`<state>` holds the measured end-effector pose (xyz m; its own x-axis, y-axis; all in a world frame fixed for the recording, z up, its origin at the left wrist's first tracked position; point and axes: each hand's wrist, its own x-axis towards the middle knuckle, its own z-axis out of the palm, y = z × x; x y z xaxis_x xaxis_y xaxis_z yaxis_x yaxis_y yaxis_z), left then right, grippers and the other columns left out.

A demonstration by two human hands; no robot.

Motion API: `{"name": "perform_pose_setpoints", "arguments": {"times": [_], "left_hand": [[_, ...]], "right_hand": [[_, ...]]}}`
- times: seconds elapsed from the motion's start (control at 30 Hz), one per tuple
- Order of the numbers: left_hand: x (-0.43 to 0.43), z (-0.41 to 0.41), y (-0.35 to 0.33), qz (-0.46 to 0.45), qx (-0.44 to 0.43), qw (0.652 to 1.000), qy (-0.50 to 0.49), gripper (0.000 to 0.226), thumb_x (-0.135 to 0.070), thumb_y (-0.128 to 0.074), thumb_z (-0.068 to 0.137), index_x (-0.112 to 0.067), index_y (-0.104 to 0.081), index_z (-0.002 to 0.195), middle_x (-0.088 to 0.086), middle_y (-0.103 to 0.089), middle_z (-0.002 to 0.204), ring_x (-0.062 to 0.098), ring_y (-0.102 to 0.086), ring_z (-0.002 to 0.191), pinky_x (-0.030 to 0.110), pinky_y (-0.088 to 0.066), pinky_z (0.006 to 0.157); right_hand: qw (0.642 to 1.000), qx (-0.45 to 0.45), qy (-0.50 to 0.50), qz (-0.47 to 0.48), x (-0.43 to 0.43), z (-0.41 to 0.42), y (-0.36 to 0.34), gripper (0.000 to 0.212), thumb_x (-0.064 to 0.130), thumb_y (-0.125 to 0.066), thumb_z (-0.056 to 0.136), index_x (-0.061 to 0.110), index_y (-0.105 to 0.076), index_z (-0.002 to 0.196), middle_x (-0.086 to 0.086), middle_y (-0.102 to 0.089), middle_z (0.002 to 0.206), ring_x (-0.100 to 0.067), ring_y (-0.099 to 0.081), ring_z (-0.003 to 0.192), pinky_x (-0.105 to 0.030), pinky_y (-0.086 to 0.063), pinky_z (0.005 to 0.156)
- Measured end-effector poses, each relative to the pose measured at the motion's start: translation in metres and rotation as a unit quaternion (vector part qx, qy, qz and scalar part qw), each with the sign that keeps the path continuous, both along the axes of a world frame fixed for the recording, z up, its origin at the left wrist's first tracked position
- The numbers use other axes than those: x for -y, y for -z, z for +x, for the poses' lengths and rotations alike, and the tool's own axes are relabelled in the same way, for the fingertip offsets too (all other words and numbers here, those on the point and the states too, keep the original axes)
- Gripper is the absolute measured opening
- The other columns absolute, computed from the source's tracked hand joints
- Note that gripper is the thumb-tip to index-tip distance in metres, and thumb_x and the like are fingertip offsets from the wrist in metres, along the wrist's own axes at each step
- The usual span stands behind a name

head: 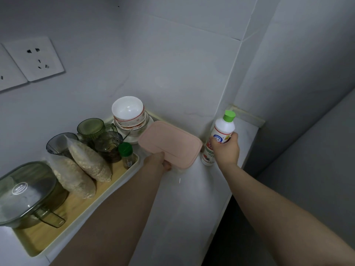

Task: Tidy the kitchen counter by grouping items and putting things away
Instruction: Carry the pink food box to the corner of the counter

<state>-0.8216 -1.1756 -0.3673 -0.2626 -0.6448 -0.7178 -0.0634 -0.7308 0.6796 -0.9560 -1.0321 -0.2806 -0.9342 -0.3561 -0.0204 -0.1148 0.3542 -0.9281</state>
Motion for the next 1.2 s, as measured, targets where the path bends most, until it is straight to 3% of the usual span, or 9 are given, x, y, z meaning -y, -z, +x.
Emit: {"name": "perform_pose_setpoints", "arguments": {"times": [0.13,0.3,0.5,0.63,0.73,0.87,1.0,1.1,1.2], "left_hand": [[0.007,-0.006,0.003,-0.009,-0.007,1.000,0.008,0.008,-0.007,-0.043,0.098,-0.007,-0.050,0.094,0.015,-0.050,0.072,0.024,-0.045,0.052,0.028,-0.039,0.025],[0.009,-0.011,0.002,-0.014,-0.013,1.000,0.002,0.020,-0.006,-0.049,0.096,-0.009,-0.047,0.077,0.014,-0.050,0.070,0.023,-0.044,0.055,0.028,-0.038,0.025],[0.002,-0.014,-0.006,-0.009,-0.010,1.000,-0.028,0.022,-0.007,-0.054,0.094,-0.008,-0.047,0.074,0.014,-0.049,0.066,0.021,-0.045,0.052,0.030,-0.043,0.042],[-0.002,-0.012,-0.011,-0.013,-0.014,1.000,-0.018,0.015,-0.009,-0.053,0.095,-0.007,-0.049,0.080,0.014,-0.050,0.066,0.021,-0.047,0.049,0.031,-0.044,0.042],[-0.003,-0.011,-0.013,-0.021,-0.012,1.000,-0.010,0.008,-0.012,-0.055,0.095,-0.005,-0.052,0.095,0.015,-0.051,0.067,0.024,-0.052,0.048,0.029,-0.045,0.032],[-0.006,-0.006,-0.013,-0.023,-0.017,1.000,-0.003,0.032,-0.014,-0.055,0.095,0.002,-0.051,0.123,0.014,-0.053,0.072,0.026,-0.053,0.059,0.033,-0.046,0.031],[-0.015,0.000,-0.022,-0.038,-0.032,0.999,-0.009,0.034,-0.010,-0.052,0.097,0.006,-0.049,0.127,0.015,-0.056,0.087,0.024,-0.053,0.059,0.029,-0.047,0.033],[-0.022,0.003,-0.030,-0.032,-0.045,0.998,-0.028,0.035,-0.002,-0.051,0.095,0.012,-0.048,0.126,0.015,-0.054,0.080,0.021,-0.054,0.052,0.027,-0.049,0.033],[-0.031,0.011,-0.047,-0.036,-0.048,0.998,-0.006,0.033,0.000,-0.048,0.094,0.008,-0.049,0.126,0.011,-0.049,0.076,0.020,-0.050,0.065,0.034,-0.056,0.050]], "right_hand": [[1.000,-0.013,-0.013,0.009,0.007,0.003,0.003,0.046,0.024,-0.072,0.080,0.014,-0.047,0.117,0.003,-0.058,0.104,-0.014,-0.055,0.089,-0.031,-0.050,0.082],[1.000,-0.008,-0.012,0.013,0.010,0.000,0.001,0.050,0.024,-0.071,0.082,0.012,-0.044,0.121,0.004,-0.054,0.103,-0.014,-0.053,0.090,-0.029,-0.047,0.080],[0.999,0.005,-0.014,0.037,0.013,-0.002,0.006,0.050,0.026,-0.071,0.082,0.010,-0.043,0.120,-0.007,-0.060,0.115,-0.026,-0.059,0.101,-0.036,-0.049,0.084],[0.998,0.022,-0.021,0.053,0.011,-0.002,0.011,0.052,0.026,-0.071,0.082,0.009,-0.042,0.121,-0.009,-0.060,0.117,-0.025,-0.058,0.099,-0.031,-0.046,0.080],[0.997,0.031,-0.029,0.062,0.008,-0.003,0.013,0.055,0.027,-0.072,0.081,0.010,-0.042,0.124,-0.008,-0.059,0.120,-0.026,-0.059,0.105,-0.031,-0.047,0.082],[0.997,0.037,-0.035,0.065,0.006,-0.002,0.011,0.060,0.027,-0.074,0.080,0.011,-0.041,0.127,-0.008,-0.058,0.123,-0.027,-0.058,0.108,-0.034,-0.048,0.087],[0.994,0.041,-0.051,0.087,0.002,0.001,0.013,0.067,0.027,-0.076,0.078,0.010,-0.038,0.132,-0.009,-0.055,0.129,-0.029,-0.056,0.114,-0.038,-0.047,0.093],[0.991,0.057,-0.036,0.114,-0.003,0.003,0.013,0.074,0.033,-0.075,0.079,0.010,-0.034,0.136,-0.011,-0.054,0.131,-0.030,-0.056,0.115,-0.039,-0.048,0.094],[0.987,0.083,-0.029,0.138,-0.011,0.011,0.008,0.077,0.036,-0.072,0.081,0.010,-0.029,0.140,-0.014,-0.051,0.133,-0.033,-0.055,0.117,-0.041,-0.048,0.092]]}}
